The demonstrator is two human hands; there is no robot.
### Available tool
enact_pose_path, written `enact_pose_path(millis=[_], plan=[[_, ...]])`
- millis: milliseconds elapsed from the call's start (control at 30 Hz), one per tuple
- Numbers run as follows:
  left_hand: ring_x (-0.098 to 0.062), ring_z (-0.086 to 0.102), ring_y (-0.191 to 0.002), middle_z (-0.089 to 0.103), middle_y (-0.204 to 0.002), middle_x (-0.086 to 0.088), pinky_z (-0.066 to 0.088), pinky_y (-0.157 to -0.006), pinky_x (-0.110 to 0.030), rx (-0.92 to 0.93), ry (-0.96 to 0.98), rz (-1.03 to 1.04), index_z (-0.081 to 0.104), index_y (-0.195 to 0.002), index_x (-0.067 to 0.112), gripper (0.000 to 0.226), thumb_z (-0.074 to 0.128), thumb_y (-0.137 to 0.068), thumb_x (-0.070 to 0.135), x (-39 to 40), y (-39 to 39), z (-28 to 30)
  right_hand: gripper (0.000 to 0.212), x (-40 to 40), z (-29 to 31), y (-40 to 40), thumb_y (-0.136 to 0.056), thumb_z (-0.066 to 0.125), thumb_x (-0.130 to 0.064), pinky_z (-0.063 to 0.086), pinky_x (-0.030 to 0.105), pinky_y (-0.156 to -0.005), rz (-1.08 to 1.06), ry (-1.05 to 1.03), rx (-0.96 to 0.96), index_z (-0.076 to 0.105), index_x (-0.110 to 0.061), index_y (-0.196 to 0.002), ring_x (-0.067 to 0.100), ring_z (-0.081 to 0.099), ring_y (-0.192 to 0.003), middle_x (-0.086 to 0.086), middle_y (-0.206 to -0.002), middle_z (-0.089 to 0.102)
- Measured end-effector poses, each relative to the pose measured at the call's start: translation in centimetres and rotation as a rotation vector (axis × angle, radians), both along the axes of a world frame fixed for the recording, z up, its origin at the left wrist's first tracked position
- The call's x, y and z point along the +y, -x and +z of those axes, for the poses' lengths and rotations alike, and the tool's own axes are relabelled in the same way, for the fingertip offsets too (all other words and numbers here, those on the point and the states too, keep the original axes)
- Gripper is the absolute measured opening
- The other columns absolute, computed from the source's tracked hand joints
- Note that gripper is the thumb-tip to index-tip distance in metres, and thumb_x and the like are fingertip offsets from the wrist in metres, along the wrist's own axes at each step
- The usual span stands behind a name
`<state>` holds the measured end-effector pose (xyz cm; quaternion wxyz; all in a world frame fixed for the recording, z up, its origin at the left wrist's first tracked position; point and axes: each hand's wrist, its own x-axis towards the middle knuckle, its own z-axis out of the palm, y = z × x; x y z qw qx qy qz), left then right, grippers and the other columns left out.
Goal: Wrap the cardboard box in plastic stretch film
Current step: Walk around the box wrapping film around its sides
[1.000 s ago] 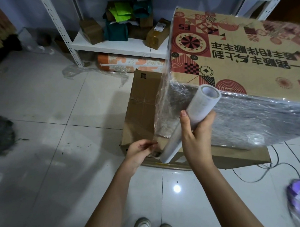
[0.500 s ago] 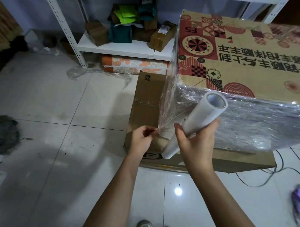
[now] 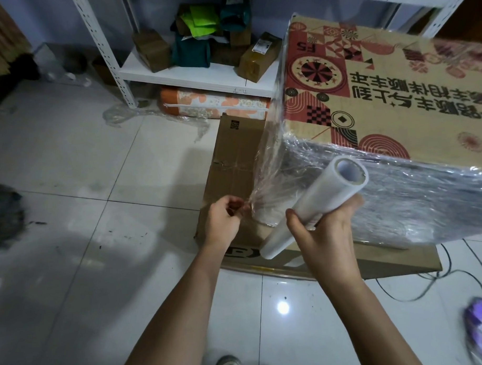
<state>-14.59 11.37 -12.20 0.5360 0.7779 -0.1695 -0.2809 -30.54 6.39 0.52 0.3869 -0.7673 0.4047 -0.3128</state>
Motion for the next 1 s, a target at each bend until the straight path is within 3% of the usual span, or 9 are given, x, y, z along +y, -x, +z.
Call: enact_pose_path(millis=[133, 233, 300, 400, 500, 567, 667, 833, 1000], plan=[[-0.018, 0.065, -0.079, 0.067, -0.074, 0.004, 0.054, -0.078, -0.036, -0.017, -0.015, -0.016, 0.059, -0.070, 0.025, 0.024, 0.072, -0.080, 0.007, -0.4, -0.2, 0.3, 0.064, 0.0, -0.6, 0.2, -0.074, 0.075, -0.011, 0.042, 0.016, -0.068, 0.009, -0.019, -0.018, 0.019, -0.027, -0.102, -0.012, 0.050, -0.093, -0.019, -0.097, 0.040], [-0.016, 0.059, -0.072, 0.061, -0.070, 0.006, 0.049, -0.069, -0.016, -0.147, 0.037, -0.054, 0.063, -0.076, 0.011, 0.012, 0.065, -0.083, 0.001, -0.9, 0.1, 0.4, 0.067, 0.1, -0.8, 0.2, -0.070, 0.075, -0.005, 0.039, 0.004, -0.069, 0.004, -0.003, -0.044, 0.023, -0.023, -0.108, -0.018, 0.045, -0.096, -0.022, -0.099, 0.037], [-0.016, 0.058, -0.071, 0.063, -0.074, 0.002, 0.046, -0.066, -0.018, -0.231, 0.056, -0.057, 0.062, -0.079, 0.010, 0.015, 0.061, -0.083, -0.005, -1.2, 0.5, 0.3, 0.065, -0.1, -1.0, 0.3, -0.069, 0.075, -0.001, 0.036, 0.000, -0.072, -0.013, 0.010, -0.067, 0.027, -0.017, -0.110, -0.019, 0.044, -0.097, -0.024, -0.099, 0.035], [-0.020, 0.061, -0.080, 0.064, -0.088, -0.006, 0.050, -0.073, -0.029, -0.141, 0.014, 0.043, 0.064, -0.081, 0.013, 0.009, 0.072, -0.080, 0.008, -1.7, 1.2, -0.1, 0.063, -0.5, -1.0, 0.4, -0.070, 0.074, -0.003, 0.041, 0.012, -0.074, -0.024, -0.035, -0.095, 0.030, -0.021, -0.111, -0.007, 0.049, -0.095, -0.021, -0.098, 0.041], [-0.013, 0.060, -0.074, 0.063, -0.076, 0.007, 0.045, -0.065, -0.025, 0.000, -0.062, 0.096, 0.061, -0.075, 0.024, 0.019, 0.075, -0.075, 0.036, -1.7, 1.3, -0.6, 0.062, -0.6, -0.7, 0.5, -0.072, 0.073, -0.001, 0.045, 0.012, -0.069, -0.015, -0.073, -0.148, 0.032, -0.034, -0.104, -0.005, 0.054, -0.089, -0.024, -0.093, 0.048], [-0.014, 0.061, -0.076, 0.063, -0.074, 0.007, 0.043, -0.064, -0.022, 0.121, 0.008, 0.052, 0.061, -0.075, 0.022, 0.016, 0.074, -0.078, 0.032, -1.6, 1.2, -0.6, 0.061, -0.6, -0.5, 0.5, -0.073, 0.072, 0.002, 0.044, 0.006, -0.073, -0.021, -0.087, -0.193, 0.036, -0.036, -0.104, -0.008, 0.055, -0.092, -0.028, -0.094, 0.051], [-0.013, 0.061, -0.084, 0.065, -0.084, 0.004, 0.046, -0.068, -0.021, 0.252, 0.080, 0.032, 0.062, -0.078, 0.026, 0.010, 0.071, -0.081, 0.027, -1.6, 1.1, -0.3, 0.058, -0.4, -0.7, 0.6, -0.073, 0.071, 0.002, 0.045, 0.010, -0.079, -0.047, -0.102, -0.211, 0.042, -0.024, -0.117, 0.000, 0.056, -0.099, -0.011, -0.104, 0.054], [-0.002, 0.061, -0.089, 0.069, -0.089, 0.013, 0.045, -0.069, -0.014, 0.354, 0.109, 0.009, 0.065, -0.084, 0.031, 0.016, 0.070, -0.083, 0.015, -0.8, 1.3, -1.2, 0.061, 0.4, -1.1, 0.3, -0.070, 0.071, -0.020, 0.047, 0.033, -0.083, -0.136, -0.029, -0.029, 0.033, -0.059, -0.097, 0.011, 0.052, -0.102, -0.010, -0.104, 0.051], [-0.003, 0.062, -0.085, 0.068, -0.086, 0.011, 0.044, -0.068, -0.013, 0.256, 0.094, 0.005, 0.063, -0.081, 0.030, 0.017, 0.069, -0.084, 0.015, -0.8, 1.3, -1.4, 0.059, 0.4, -1.7, 0.0, -0.069, 0.069, -0.020, 0.045, 0.036, -0.076, -0.200, -0.022, 0.019, 0.032, -0.031, -0.115, 0.023, 0.058, -0.097, -0.006, -0.105, 0.051]])
